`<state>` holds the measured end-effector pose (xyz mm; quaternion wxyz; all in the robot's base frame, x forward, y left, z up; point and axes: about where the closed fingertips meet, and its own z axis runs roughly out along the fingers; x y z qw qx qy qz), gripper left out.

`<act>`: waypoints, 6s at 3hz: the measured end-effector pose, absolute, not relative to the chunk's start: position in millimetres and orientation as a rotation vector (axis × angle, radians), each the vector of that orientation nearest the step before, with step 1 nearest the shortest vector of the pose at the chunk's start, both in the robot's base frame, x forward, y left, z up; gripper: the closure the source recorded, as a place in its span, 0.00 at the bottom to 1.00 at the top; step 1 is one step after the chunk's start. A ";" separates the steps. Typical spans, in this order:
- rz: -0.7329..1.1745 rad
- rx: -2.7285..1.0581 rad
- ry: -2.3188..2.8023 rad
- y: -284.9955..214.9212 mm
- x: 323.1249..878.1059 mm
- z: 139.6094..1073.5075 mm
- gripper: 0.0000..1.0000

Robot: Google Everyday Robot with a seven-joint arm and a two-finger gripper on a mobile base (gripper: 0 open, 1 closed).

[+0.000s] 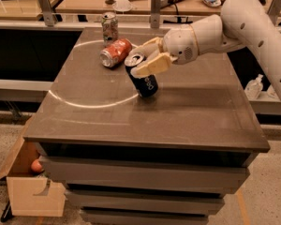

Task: Place pepsi can upright

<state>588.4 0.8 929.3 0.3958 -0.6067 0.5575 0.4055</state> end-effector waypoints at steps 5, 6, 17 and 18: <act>1.112 -1.403 1.368 -38.4 588.9 924.4 1.00; 1.136 -1.367 1.348 -37.2 588.3 924.5 1.00; 1.424 -1.313 1.115 47.0 580.6 927.0 0.73; 1.400 -1.348 1.140 43.9 577.9 923.1 0.50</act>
Offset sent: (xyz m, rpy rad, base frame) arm -0.0054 -0.0160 -0.0226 0.1231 0.0938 0.0149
